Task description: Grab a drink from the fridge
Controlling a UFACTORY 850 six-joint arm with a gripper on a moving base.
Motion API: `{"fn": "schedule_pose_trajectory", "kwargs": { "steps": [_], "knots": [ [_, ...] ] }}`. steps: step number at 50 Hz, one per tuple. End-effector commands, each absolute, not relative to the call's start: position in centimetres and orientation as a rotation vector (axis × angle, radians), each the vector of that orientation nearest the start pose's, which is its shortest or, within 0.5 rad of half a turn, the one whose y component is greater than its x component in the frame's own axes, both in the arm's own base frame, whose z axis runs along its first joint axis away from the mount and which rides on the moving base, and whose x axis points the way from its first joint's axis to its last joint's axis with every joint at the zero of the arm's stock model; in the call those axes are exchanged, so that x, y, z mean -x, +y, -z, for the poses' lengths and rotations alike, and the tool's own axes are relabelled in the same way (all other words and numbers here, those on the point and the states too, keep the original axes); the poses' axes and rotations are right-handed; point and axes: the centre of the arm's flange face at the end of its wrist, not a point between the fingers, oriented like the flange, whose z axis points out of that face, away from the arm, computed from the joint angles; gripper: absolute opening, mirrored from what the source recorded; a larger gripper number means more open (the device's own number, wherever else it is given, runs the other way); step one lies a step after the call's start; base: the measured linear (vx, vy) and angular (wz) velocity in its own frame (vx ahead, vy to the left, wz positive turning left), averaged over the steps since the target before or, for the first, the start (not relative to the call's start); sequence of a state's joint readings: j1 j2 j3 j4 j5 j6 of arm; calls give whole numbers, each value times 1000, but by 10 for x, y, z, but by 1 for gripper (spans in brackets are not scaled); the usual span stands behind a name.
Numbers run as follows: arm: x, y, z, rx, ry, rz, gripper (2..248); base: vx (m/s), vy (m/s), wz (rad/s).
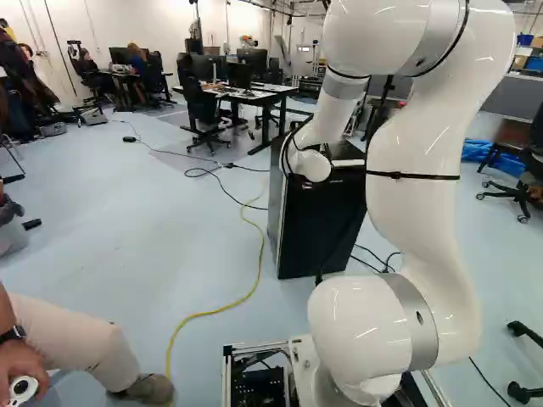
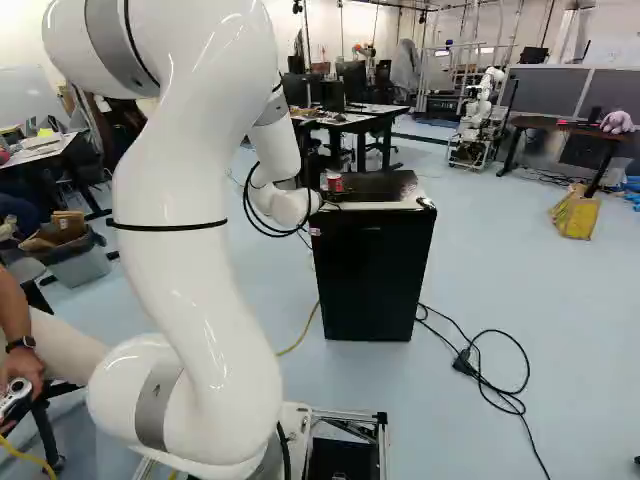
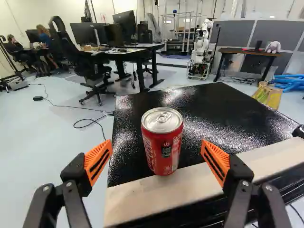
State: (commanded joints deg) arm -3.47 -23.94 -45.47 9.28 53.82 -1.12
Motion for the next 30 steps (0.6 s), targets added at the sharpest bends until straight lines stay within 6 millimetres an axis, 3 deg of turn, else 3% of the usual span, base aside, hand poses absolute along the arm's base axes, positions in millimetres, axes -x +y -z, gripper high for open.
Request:
{"fn": "schedule_pose_trajectory", "kwargs": {
  "steps": [9,10,14,15,19,20,25,26,30],
  "knots": [
    [-540,-44,-356,2549,304,1969,242,0,0,0],
    [-540,-44,-356,2549,304,1969,207,0,0,0],
    [-540,-44,-356,2549,304,1969,207,0,0,0],
    [-540,-44,-356,2549,304,1969,169,0,0,0],
    [-540,-44,-356,2549,304,1969,169,0,0,0],
    [-540,-44,-356,2549,304,1969,132,0,0,0],
    [-540,-44,-356,2549,304,1969,132,0,0,0],
    [-540,-44,-356,2549,304,1969,98,0,0,0],
    [-540,-44,-356,2549,304,1969,98,0,0,0]
  ]
}}
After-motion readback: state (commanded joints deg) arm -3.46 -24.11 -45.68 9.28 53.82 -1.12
